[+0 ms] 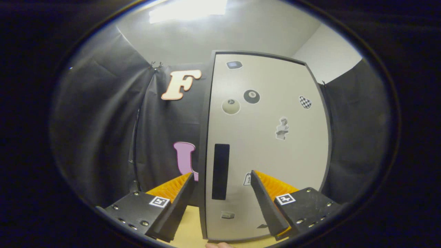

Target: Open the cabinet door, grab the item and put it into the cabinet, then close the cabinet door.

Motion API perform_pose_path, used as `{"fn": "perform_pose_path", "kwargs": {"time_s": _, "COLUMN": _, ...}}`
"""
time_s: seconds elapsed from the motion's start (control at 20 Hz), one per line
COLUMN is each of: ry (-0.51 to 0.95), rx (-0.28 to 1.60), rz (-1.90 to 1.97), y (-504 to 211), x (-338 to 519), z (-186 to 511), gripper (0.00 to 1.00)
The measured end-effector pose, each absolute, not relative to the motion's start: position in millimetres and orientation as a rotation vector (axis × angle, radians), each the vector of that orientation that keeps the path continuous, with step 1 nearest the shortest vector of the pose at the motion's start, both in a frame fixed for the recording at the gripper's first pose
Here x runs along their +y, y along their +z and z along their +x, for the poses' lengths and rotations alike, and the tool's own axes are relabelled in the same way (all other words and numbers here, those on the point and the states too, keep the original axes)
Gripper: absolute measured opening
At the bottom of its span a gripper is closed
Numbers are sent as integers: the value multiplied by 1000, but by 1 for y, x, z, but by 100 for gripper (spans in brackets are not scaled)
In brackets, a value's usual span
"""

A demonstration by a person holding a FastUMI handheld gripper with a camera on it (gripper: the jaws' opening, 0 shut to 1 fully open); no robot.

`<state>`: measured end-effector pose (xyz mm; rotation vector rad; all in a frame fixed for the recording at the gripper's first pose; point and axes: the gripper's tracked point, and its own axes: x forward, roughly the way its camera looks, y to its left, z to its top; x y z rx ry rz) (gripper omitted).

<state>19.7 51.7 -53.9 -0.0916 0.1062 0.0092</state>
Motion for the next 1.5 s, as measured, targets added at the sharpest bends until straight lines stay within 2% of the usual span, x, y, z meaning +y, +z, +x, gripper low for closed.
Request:
{"fn": "perform_pose_path", "kwargs": {"time_s": 0.55, "ry": -37, "rx": 252, "rz": -146, "y": -104, "x": 38, "z": 55, "gripper": 95}}
{"fn": "perform_pose_path", "kwargs": {"time_s": 0.75, "ry": -25, "rx": 265, "rz": -101, "y": -110, "x": 48, "z": 74, "gripper": 72}}
{"fn": "perform_pose_path", "kwargs": {"time_s": 0.95, "ry": -47, "rx": 270, "rz": -92, "y": -116, "x": 49, "z": 85, "gripper": 43}}
{"fn": "perform_pose_path", "kwargs": {"time_s": 1.05, "ry": -46, "rx": 282, "rz": -89, "y": -123, "x": 51, "z": 94, "gripper": 43}}
{"fn": "perform_pose_path", "kwargs": {"time_s": 1.3, "ry": -78, "rx": 291, "rz": -71, "y": -120, "x": 50, "z": 90, "gripper": 29}}
{"fn": "perform_pose_path", "kwargs": {"time_s": 1.35, "ry": -82, "rx": 301, "rz": -48, "y": -119, "x": 49, "z": 88, "gripper": 29}}
{"fn": "perform_pose_path", "kwargs": {"time_s": 1.4, "ry": -81, "rx": 306, "rz": -44, "y": -122, "x": 50, "z": 89, "gripper": 20}}
{"fn": "perform_pose_path", "kwargs": {"time_s": 1.5, "ry": -82, "rx": 310, "rz": -57, "y": -120, "x": 49, "z": 88, "gripper": 20}}
